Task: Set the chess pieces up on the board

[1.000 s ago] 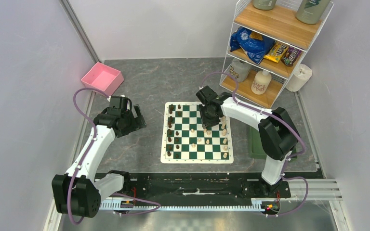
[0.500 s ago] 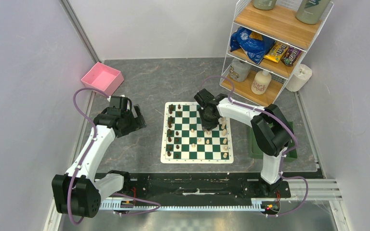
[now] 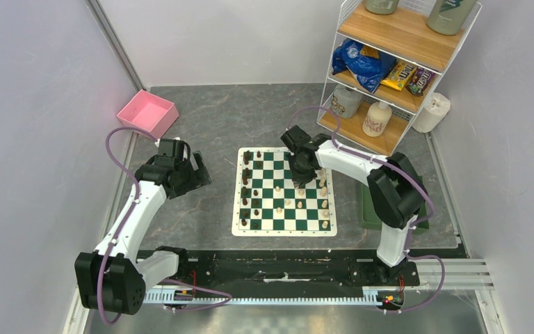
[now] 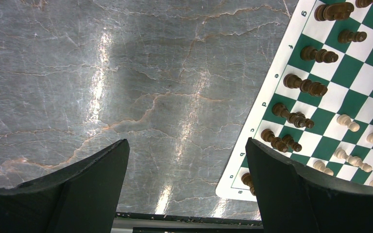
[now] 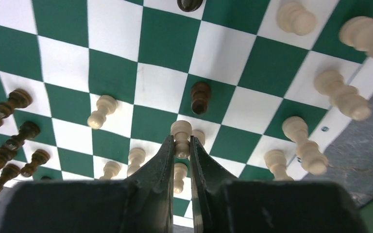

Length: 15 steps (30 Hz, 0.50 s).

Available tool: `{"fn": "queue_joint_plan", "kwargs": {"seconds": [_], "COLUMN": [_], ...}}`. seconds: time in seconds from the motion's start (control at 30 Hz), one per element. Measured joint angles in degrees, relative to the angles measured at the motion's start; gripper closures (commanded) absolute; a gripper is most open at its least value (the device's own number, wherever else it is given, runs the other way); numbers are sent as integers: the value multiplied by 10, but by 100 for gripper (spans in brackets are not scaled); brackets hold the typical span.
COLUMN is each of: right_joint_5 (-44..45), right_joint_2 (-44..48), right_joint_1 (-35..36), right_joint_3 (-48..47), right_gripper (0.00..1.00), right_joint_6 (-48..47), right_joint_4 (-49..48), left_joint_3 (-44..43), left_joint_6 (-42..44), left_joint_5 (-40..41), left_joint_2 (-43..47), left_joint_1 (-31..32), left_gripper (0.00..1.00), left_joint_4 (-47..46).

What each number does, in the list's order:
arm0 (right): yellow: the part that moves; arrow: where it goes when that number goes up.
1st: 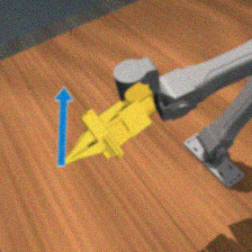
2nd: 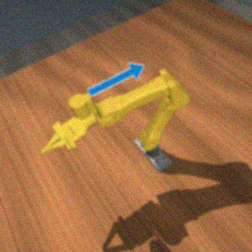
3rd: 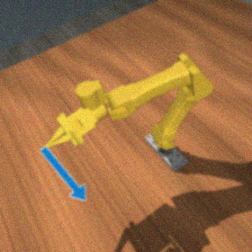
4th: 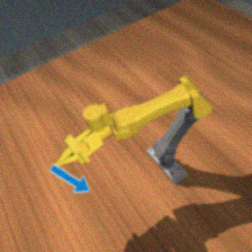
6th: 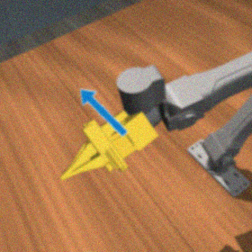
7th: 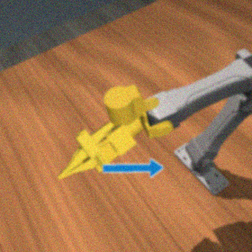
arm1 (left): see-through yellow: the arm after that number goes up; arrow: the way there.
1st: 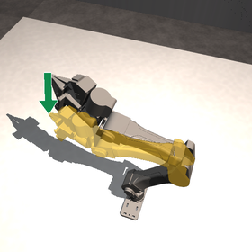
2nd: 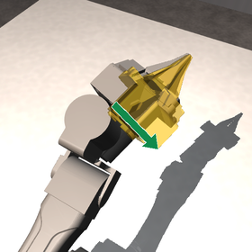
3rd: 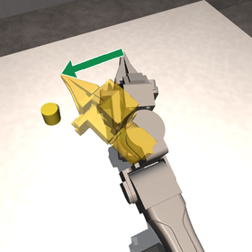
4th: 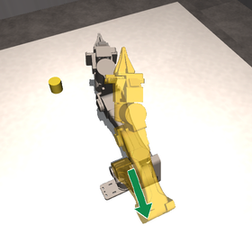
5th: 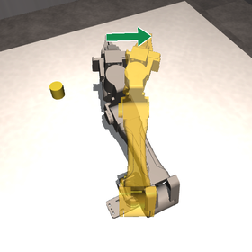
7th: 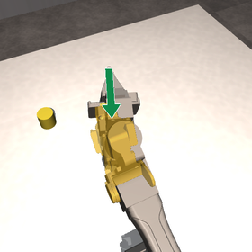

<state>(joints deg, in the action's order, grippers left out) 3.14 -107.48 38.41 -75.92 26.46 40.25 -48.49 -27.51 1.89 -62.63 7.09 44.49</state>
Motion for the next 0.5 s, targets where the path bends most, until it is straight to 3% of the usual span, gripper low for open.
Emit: {"fn": "queue_joint_plan", "kwargs": {"seconds": [0.27,0.5], "right_joint_5": [24,23], "right_joint_2": [83,65], "right_joint_1": [-14,-64], "right_joint_3": [-1,-11], "right_gripper": [84,85], "right_joint_6": [-4,-11], "right_joint_4": [15,16], "left_joint_3": [0,0], "left_joint_6": [0,0], "left_joint_5": [0,0], "left_joint_2": [0,0], "left_joint_1": [0,0], "left_gripper": [4,3], "left_joint_4": [0,0]}}
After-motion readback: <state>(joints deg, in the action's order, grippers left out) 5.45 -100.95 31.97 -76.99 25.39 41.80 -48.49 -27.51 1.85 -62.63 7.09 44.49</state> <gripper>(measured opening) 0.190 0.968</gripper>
